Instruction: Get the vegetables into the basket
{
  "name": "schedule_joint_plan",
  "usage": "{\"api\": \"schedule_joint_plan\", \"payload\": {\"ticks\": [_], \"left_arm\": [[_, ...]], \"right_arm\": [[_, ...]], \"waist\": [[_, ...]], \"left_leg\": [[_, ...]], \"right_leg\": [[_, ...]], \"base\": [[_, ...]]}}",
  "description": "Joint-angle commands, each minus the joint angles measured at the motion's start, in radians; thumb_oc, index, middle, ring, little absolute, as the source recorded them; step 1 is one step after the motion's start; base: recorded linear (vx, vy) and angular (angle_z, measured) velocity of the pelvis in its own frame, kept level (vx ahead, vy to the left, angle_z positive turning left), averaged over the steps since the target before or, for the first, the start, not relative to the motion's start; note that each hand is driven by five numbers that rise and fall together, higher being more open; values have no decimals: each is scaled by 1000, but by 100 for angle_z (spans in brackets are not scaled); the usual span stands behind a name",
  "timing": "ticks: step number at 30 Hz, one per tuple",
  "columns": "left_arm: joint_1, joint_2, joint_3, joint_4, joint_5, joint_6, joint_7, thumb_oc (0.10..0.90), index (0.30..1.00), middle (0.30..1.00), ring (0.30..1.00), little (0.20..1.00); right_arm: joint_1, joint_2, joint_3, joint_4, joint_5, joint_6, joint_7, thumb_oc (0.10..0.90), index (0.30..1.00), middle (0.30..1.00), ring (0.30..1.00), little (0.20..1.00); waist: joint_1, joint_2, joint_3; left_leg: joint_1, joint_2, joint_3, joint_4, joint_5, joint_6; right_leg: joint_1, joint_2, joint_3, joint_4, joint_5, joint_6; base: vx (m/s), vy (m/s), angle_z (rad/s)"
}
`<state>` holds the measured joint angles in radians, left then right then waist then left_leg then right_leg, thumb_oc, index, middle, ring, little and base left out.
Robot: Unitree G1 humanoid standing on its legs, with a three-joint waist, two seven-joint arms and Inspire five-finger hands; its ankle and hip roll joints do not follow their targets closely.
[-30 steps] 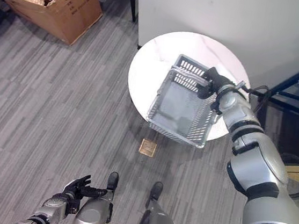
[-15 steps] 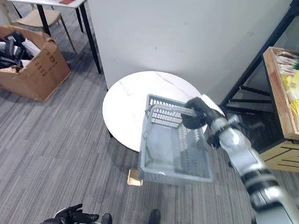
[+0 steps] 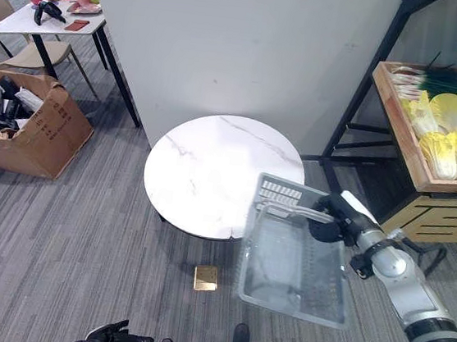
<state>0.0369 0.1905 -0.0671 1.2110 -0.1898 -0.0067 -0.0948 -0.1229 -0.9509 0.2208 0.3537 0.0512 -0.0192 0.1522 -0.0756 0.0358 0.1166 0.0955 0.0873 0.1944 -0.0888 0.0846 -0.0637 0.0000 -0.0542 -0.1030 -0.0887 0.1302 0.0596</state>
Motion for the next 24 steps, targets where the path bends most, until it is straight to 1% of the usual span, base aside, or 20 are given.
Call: {"api": "schedule_joint_plan", "payload": {"ticks": [1, 2, 3, 4, 9, 10, 11, 12, 14, 17, 18, 19, 20, 22, 24], "left_arm": [[-39, 43, -12, 66, 56, -11, -14, 900, 1000, 1000, 1000, 1000], [-35, 45, -15, 67, 58, -12, -12, 900, 1000, 1000, 1000, 1000], [-33, 43, -19, 69, 60, -12, -12, 900, 1000, 1000, 1000, 1000], [-33, 43, -19, 69, 60, -12, -12, 900, 1000, 1000, 1000, 1000], [-41, 43, -33, 68, 66, -12, -1, 900, 1000, 1000, 1000, 1000], [-44, 45, -39, 65, 66, -13, 2, 900, 1000, 1000, 1000, 1000], [-47, 52, -47, 59, 66, -12, 1, 900, 1000, 1000, 1000, 1000], [-47, 59, -45, 55, 62, -11, 1, 900, 1000, 1000, 1000, 1000], [-47, 61, -44, 55, 61, -12, 3, 900, 1000, 1000, 1000, 1000], [-42, 63, -38, 67, 51, -11, 9, 900, 1000, 1000, 1000, 1000], [-42, 62, -38, 69, 49, -9, 8, 900, 1000, 1000, 1000, 1000], [-41, 64, -37, 74, 50, -7, 10, 900, 1000, 1000, 1000, 1000], [-41, 64, -37, 74, 50, -7, 10, 900, 1000, 1000, 1000, 1000], [-42, 66, -37, 84, 54, -7, 12, 900, 1000, 1000, 1000, 1000], [-42, 69, -33, 90, 56, -6, 14, 900, 1000, 1000, 1000, 1000]], "right_arm": [[-109, -47, -194, -5, 36, -87, -83, 400, 300, 300, 300, 300], [-83, -45, -218, 30, 44, -89, -83, 400, 300, 300, 300, 300], [-79, -33, -218, 93, 49, -84, -87, 400, 300, 300, 300, 300], [-81, -33, -217, 94, 49, -85, -87, 400, 300, 300, 300, 300], [-81, 10, -200, 240, 44, -71, -95, 400, 300, 300, 300, 300], [-89, 16, -180, 309, 14, -69, -100, 400, 300, 300, 300, 300], [-102, 7, -156, 361, -43, -58, -104, 400, 300, 300, 300, 300], [-104, 1, -145, 386, -89, -51, -109, 400, 300, 300, 300, 300], [-105, 7, -145, 411, -90, -52, -114, 400, 300, 300, 300, 300], [-103, 73, -165, 567, -64, -34, -124, 400, 300, 300, 300, 300], [-107, 86, -169, 594, -59, -30, -122, 400, 300, 300, 300, 300], [-109, 119, -175, 661, -50, -23, -125, 400, 300, 300, 300, 300], [-109, 119, -175, 661, -50, -23, -125, 400, 300, 300, 300, 300], [-122, 163, -190, 754, -32, -19, -139, 400, 300, 300, 300, 300], [-123, 189, -196, 792, -34, -15, -146, 400, 300, 300, 300, 300]], "waist": [[12, -74, -15], [8, -71, -11], [7, -70, -8], [7, -70, -7], [7, -68, 0], [8, -68, 1], [8, -68, 4], [9, -68, 6], [8, -67, 6], [14, -62, 15], [16, -61, 16], [20, -59, 15], [20, -59, 15], [26, -56, 13], [28, -56, 10]], "left_leg": [[25, -30, -24, 2, -51, -2], [24, -29, -22, 2, -51, -3], [24, -29, -21, 2, -51, -3], [24, -29, -20, 2, -51, -3], [28, -28, -19, 2, -53, -3], [28, -27, -21, 2, -53, -3], [29, -27, -22, 2, -53, -4], [28, -26, -25, 2, -53, -4], [28, -27, -29, 2, -53, -4], [22, -31, -42, 2, -50, -2], [22, -32, -44, 2, -51, -2], [20, -35, -51, 2, -52, -1], [20, -35, -51, 2, -52, -1], [20, -36, -53, 2, -53, 0], [23, -36, -54, 2, -55, 2]], "right_leg": [[52, -31, 3, 3, -12, 75], [49, -31, 6, 3, -13, 75], [49, -31, 8, 3, -13, 75], [49, -31, 8, 3, -13, 75], [49, -28, 16, 5, -15, 74], [50, -27, 14, 7, -17, 73], [52, -27, 13, 8, -19, 72], [52, -27, 11, 9, -21, 72], [54, -27, 8, 10, -22, 72], [55, -31, -5, 13, -25, 70], [57, -32, -7, 12, -25, 70], [60, -34, -12, 11, -26, 70], [60, -34, -13, 11, -26, 70], [63, -35, -16, 8, -25, 71], [66, -36, -16, 8, -25, 71]], "base": [[0, 0, 0], [11, -5, -4], [6, -5, -8], [13, -6, -4], [3, -3, -1], [0, 0, 0], [0, 0, 0], [0, 0, 0], [0, 0, 0], [-1, 0, 1], [8, -1, 14], [10, 2, 16], [8, 3, 17], [17, 13, 9], [0, 0, 0]]}}
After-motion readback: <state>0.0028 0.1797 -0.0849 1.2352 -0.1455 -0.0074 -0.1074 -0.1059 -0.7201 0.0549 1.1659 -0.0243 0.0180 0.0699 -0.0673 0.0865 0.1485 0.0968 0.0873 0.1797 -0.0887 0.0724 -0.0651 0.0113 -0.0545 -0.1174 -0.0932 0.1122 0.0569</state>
